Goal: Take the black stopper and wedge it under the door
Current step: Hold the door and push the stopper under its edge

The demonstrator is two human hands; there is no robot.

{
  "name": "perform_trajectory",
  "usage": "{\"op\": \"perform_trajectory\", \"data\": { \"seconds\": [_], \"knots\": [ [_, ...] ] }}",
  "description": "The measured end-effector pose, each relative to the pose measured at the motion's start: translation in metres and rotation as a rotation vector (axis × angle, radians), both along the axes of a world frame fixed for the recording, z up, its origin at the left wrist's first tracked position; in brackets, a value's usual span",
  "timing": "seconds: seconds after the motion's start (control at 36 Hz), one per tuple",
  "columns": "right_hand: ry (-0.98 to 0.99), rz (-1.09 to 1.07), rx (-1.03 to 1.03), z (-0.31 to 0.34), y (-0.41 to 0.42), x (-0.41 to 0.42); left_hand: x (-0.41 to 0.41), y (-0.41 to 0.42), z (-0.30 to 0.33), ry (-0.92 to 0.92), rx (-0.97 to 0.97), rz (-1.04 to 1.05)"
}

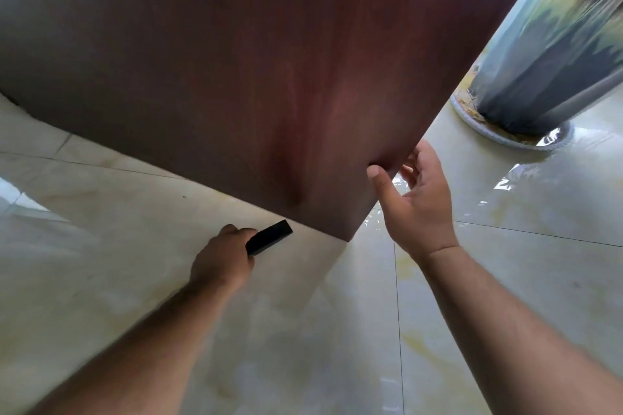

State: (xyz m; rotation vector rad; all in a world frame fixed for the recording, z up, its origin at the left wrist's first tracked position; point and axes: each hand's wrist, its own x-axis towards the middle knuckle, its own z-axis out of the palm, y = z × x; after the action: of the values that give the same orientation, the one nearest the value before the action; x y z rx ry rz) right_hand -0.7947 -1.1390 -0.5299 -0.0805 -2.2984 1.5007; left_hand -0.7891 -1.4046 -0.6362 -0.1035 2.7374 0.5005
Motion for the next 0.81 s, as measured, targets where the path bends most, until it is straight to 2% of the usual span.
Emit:
{"op": "perform_trajectory", "data": {
  "seconds": [0.5,0.81],
  "knots": [
    [0.039,0.012,-0.018,-0.005,0.001,-0.004,-0.018,0.009,-0.022,0.002,-0.128,-0.055],
    [0.066,0.020,-0.083,-0.014,0.004,-0.006,-0.041,0.012,-0.040,0.127,-0.105,-0.094]
  ]
}}
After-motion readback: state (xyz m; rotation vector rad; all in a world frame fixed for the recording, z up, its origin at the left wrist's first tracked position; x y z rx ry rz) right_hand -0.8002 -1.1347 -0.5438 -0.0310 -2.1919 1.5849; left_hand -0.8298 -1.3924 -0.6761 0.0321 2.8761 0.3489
